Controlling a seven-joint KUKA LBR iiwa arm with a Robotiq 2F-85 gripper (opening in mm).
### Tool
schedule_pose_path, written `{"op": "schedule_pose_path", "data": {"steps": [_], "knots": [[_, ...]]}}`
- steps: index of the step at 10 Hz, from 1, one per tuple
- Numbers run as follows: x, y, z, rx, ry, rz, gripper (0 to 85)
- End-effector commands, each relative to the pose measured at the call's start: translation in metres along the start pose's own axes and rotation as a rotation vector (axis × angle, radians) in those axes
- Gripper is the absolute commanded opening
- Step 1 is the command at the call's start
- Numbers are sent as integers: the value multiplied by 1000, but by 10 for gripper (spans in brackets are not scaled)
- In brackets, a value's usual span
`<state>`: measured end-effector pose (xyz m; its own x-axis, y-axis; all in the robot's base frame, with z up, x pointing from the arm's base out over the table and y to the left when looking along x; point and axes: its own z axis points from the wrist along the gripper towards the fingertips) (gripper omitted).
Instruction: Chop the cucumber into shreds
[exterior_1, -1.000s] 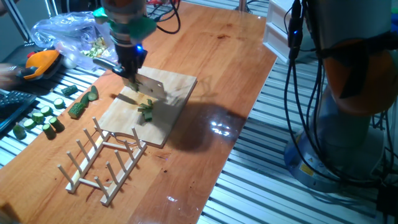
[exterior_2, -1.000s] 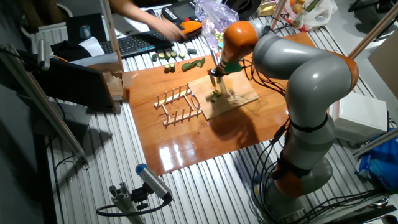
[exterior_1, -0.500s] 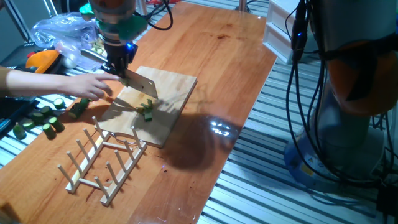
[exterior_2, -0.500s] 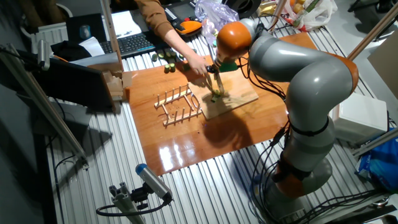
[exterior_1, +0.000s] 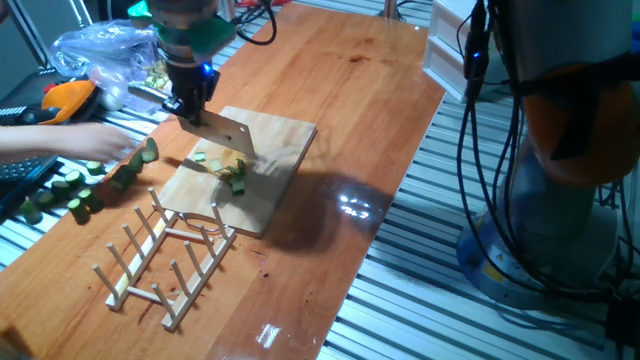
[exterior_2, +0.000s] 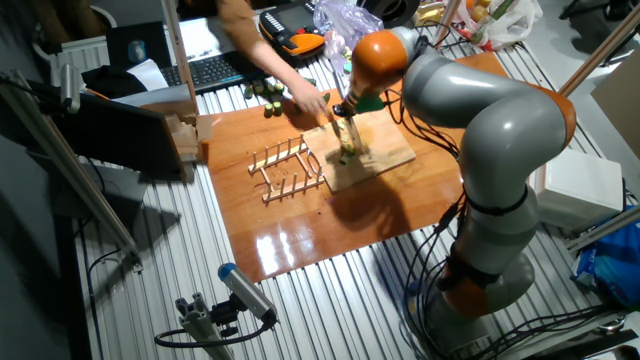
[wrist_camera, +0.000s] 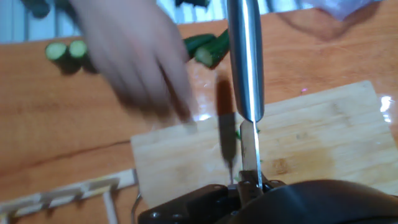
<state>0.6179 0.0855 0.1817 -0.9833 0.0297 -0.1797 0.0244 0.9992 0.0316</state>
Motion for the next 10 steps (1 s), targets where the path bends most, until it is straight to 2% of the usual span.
{"op": "schedule_pose_path", "data": {"steps": [1,2,3,4,6,7,8,10], "knots": [[-1,4,0,-50,46,-56,0],[-1,10,-2,-69,81,-108,0],[0,18,-8,-102,118,-104,0],[4,28,-18,-119,136,-74,0],[15,50,-30,-102,134,-31,0],[21,59,-32,-108,140,1,0],[30,69,-32,-114,124,36,0],[38,87,-34,-118,123,94,0]]}}
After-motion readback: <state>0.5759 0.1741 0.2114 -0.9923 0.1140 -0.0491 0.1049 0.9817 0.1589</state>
